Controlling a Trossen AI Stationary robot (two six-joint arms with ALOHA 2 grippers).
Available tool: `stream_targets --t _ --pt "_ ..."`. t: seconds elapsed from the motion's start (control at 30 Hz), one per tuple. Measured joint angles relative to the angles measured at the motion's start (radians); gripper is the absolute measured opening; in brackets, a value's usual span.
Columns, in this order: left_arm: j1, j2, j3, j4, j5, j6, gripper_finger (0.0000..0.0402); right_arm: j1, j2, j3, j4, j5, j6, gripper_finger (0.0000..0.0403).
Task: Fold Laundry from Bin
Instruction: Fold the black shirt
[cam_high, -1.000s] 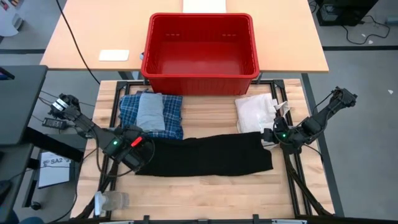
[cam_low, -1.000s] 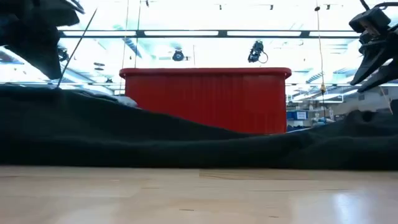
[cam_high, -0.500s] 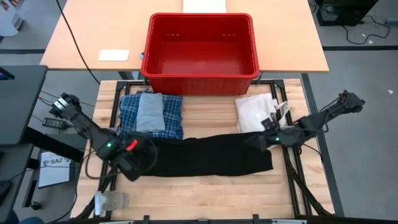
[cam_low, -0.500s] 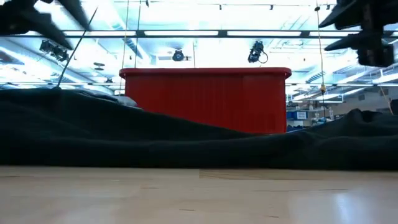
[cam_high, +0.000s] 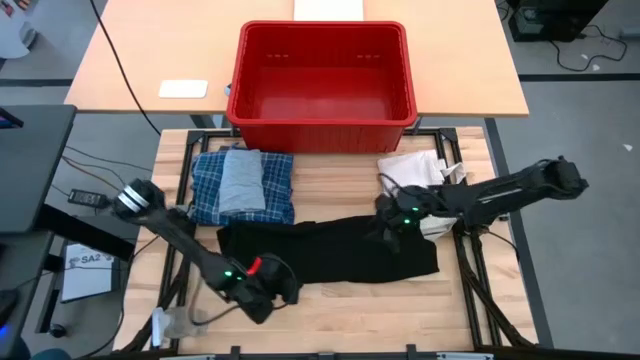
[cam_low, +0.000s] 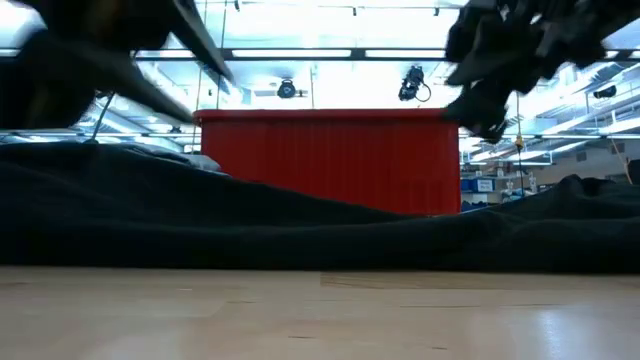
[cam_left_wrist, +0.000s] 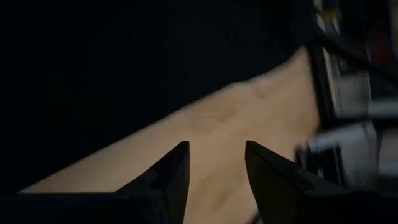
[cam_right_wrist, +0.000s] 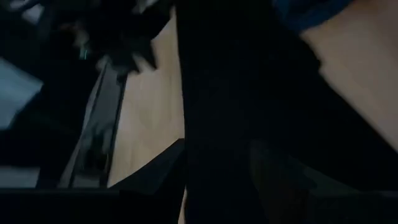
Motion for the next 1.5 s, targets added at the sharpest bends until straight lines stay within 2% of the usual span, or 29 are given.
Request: stream_targets --t 0.17,0.27,0.37,0.5,0.67,0.9,1.0,1.17,1.33,1.5 --pt "0.060 0.124 -0.001 0.059 0.023 -0.177 0.0138 -0.054 0.170 0.000 0.004 -0.200 -0.136 0.0154" --pt "0.084 0.165 0.000 0.080 0.109 -0.193 0.0133 -0.027 0.235 0.000 -0.084 -0.275 -0.198 0.0130" --pt "0.093 0.182 -0.001 0.067 0.182 -0.204 0.0130 0.029 0.278 -0.002 -0.196 -0.275 -0.271 0.0107" --pt "0.088 0.183 0.001 -0.029 0.198 -0.226 0.0130 0.105 0.317 -0.016 -0.290 -0.206 -0.320 0.0084" --pt "0.071 0.176 0.007 -0.168 0.290 -0.249 0.0129 0.206 0.292 -0.020 -0.363 -0.166 -0.216 0.0071" --pt "-0.006 0.150 0.001 -0.186 0.337 -0.230 0.0129 0.404 0.190 -0.026 -0.342 -0.250 0.138 0.0071" --pt "-0.049 0.124 -0.003 -0.171 0.326 -0.230 0.0130 0.506 0.174 -0.026 -0.267 -0.242 0.295 0.0071" --pt "-0.104 0.050 -0.002 -0.090 0.233 -0.224 0.0130 0.578 0.145 0.035 -0.226 -0.113 0.403 0.0071" --pt "-0.155 -0.008 0.022 -0.044 0.026 -0.191 0.0130 0.486 0.154 0.161 -0.265 -0.043 0.311 0.0071" --pt "-0.185 0.022 0.059 -0.082 0.010 -0.286 0.0130 0.331 0.174 0.259 -0.376 -0.032 0.108 0.0089"
